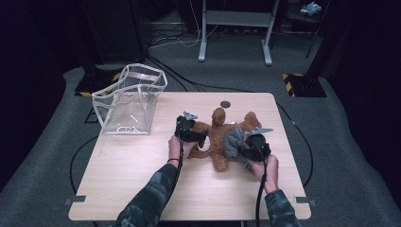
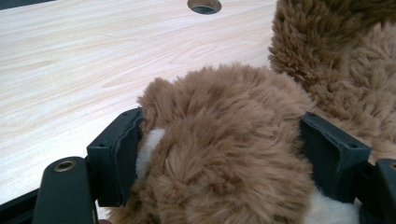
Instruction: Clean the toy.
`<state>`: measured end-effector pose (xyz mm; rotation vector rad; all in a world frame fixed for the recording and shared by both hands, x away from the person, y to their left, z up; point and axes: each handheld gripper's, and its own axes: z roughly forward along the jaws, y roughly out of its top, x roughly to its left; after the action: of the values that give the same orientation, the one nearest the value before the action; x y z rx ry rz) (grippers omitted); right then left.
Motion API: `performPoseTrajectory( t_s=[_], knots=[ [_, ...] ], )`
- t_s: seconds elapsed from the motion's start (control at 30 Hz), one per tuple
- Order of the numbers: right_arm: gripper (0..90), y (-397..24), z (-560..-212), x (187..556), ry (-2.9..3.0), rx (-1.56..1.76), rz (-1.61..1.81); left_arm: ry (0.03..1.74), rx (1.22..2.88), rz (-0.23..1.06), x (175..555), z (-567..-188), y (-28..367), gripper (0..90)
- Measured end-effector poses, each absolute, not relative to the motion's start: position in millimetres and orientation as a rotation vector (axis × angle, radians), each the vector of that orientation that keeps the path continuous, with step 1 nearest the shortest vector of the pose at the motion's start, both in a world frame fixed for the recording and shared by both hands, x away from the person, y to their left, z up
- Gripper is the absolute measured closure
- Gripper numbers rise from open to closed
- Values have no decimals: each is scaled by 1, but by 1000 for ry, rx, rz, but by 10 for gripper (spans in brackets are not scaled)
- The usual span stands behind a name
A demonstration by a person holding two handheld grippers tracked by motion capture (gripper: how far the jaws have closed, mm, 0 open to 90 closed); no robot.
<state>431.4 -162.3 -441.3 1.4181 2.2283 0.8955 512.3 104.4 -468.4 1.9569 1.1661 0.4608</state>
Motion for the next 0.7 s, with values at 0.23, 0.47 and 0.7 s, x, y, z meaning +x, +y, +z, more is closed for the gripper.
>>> performPoseTrajectory(
  t_s=[0.23, 0.47, 0.7],
  knots=[
    [759, -149, -431, 421, 2237, 1331, 960, 1168, 1957, 466, 513, -469, 104, 226],
    [762, -96, -445, 432, 2369, 1203, 862, 1159, 1963, 461, 513, -469, 105, 226],
    [765, -141, -446, 429, 2314, 1366, 905, 1155, 1969, 453, 513, -469, 106, 225]
  ],
)
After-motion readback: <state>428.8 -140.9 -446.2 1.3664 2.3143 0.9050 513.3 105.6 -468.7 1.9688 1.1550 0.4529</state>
